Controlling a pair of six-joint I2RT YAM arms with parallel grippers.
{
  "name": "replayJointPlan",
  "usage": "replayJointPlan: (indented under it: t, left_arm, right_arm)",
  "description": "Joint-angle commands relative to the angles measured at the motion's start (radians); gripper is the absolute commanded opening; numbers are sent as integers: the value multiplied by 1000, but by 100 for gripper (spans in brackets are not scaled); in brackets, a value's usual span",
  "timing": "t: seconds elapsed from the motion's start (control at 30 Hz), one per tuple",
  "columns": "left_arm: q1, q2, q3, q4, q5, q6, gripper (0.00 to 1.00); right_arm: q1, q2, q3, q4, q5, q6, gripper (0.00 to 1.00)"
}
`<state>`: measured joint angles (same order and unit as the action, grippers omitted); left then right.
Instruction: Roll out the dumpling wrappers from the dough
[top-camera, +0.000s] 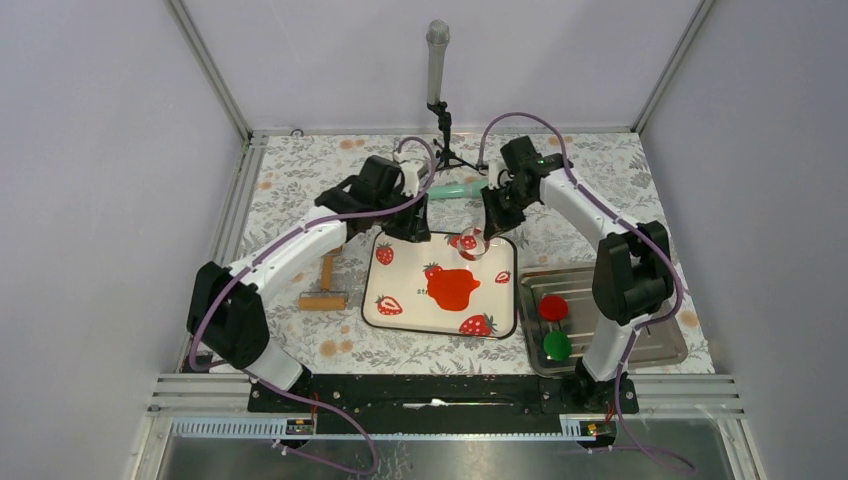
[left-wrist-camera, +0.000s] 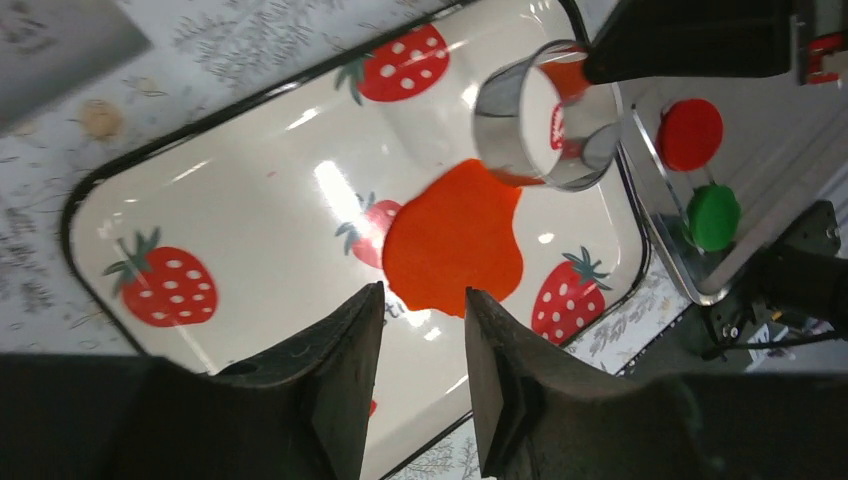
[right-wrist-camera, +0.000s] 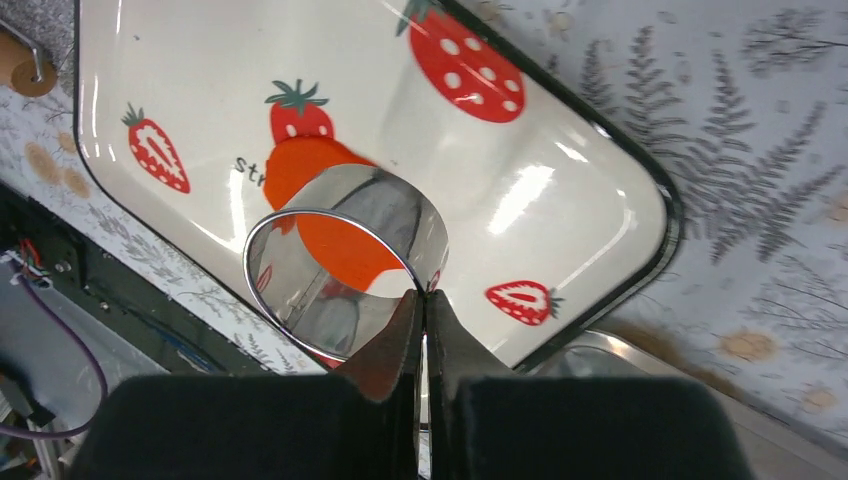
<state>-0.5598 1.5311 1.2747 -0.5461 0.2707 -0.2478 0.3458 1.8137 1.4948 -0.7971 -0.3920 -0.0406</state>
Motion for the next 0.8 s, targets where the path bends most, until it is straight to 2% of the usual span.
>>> replayJointPlan:
  t: [0.0,0.17,0.27,0.77]
  left_arm:
    - [-30,22,0,69,86,-52,40]
    - [-55,3,-86,140,143,-84,50]
    - [-55,-3,-131,185,160,-123,52]
    - [-57,70,-158,217,153,-212,39]
  right_arm:
    - [51,21,16,24,-14,91,0]
    - [108,4,-13,33,18,112,0]
    - [143,-7,-34,40,30,120,0]
    - [200,-19,-62,75,44,129,0]
